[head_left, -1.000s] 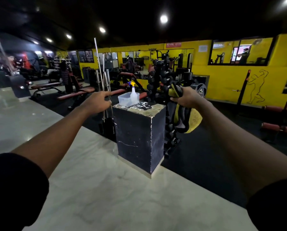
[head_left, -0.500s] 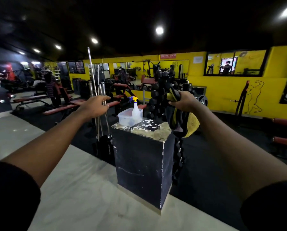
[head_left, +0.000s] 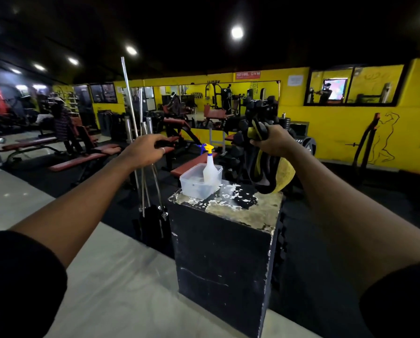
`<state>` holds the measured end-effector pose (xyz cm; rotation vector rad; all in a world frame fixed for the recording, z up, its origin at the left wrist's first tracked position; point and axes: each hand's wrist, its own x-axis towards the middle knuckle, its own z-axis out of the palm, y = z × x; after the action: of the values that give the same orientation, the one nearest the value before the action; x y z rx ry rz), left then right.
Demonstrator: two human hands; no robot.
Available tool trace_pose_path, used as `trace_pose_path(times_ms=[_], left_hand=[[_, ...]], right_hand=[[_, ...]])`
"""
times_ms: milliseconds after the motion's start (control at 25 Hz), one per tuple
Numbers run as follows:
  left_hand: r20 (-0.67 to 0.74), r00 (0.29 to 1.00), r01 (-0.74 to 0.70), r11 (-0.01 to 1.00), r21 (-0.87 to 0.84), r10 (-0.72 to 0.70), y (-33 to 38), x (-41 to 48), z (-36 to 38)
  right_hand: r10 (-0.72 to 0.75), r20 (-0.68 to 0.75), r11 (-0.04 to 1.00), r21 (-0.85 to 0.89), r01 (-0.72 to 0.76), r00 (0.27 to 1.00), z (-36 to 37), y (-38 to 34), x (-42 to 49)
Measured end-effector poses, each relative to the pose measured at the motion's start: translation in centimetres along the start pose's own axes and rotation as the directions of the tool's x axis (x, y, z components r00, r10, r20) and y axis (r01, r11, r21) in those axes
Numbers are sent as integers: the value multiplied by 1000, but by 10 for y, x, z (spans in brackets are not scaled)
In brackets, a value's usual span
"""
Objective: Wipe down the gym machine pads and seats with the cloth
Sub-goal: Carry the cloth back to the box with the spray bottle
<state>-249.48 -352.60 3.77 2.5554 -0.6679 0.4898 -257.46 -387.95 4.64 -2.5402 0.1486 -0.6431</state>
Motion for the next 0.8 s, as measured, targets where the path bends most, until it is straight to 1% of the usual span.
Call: trace_pose_path(times_ms=[120,200,400,560,680,800], left_hand=[[4,1000,5,1000,8,-5,-40,63,9],[-3,1000,14,1000,-2,-14,-68,104,17],[30,999,-27,999,-21,27,-141,194,49],[65,994,-82,996,-39,84,-202,272,82],[96,986,-133,989,-65,139,-231,321,96],[107,978,-166,981,-96,176,-261,373,117]], right_hand=[[41,9,999,-4,-41,999,32,1,63],[40,7,999,-17,-40,999,54,-2,106],[30,2,999,-45,-30,1000,121,-18,199],[53,-42,997,-46,-54,998,182,-25,267],[114,-75,993,-29,-116,991,216,-30,309],[166,-180,986,21,-165,970,251,-29,349]])
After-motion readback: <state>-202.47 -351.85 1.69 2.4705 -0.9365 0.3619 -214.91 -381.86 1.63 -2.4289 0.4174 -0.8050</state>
